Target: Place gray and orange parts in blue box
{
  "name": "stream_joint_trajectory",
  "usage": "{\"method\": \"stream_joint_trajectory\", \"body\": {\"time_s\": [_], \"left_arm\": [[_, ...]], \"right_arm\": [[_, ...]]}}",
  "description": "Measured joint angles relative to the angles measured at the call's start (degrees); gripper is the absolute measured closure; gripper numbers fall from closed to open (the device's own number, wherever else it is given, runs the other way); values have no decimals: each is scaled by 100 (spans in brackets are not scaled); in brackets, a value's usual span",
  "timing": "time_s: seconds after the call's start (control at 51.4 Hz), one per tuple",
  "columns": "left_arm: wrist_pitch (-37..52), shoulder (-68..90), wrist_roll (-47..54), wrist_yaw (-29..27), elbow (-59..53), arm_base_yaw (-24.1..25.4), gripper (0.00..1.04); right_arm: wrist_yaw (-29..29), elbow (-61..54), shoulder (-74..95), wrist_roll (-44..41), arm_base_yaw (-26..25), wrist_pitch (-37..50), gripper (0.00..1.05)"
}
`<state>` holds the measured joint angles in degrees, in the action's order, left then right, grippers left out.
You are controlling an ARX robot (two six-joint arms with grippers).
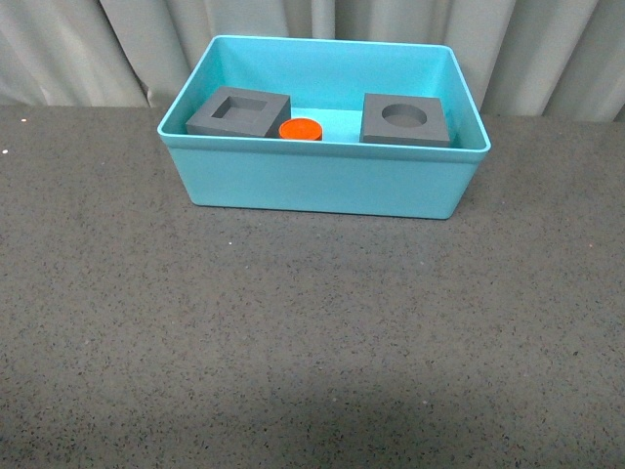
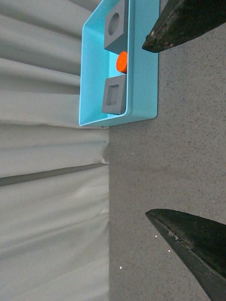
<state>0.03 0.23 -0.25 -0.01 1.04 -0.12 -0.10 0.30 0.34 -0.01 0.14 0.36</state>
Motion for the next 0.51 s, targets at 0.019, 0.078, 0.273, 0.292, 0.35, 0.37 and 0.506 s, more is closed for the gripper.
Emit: {"method": "stream_joint_trajectory", "body": {"time_s": [0.019,0.078,0.273,0.292,0.35,0.37,0.506], "left_arm": [[0,-2,0,0,0,0,7],[0,-2,0,0,0,0,7],[0,-2,-2,0,0,0,7],[0,-2,0,0,0,0,7],[0,-2,0,0,0,0,7],[0,-2,0,0,0,0,7],[0,-2,-2,0,0,0,7]], "right_arm": [[0,0,-4,2,0,-4,104],[0,0,-4,2,0,-24,104],[0,0,-11,-2,0,-26,75],[0,0,-11,-2,0,-26,71],[0,0,-9,-2,0,-26,59],[0,0,-11,-2,0,-26,54],[0,0,-11,-2,0,-26,30]]}}
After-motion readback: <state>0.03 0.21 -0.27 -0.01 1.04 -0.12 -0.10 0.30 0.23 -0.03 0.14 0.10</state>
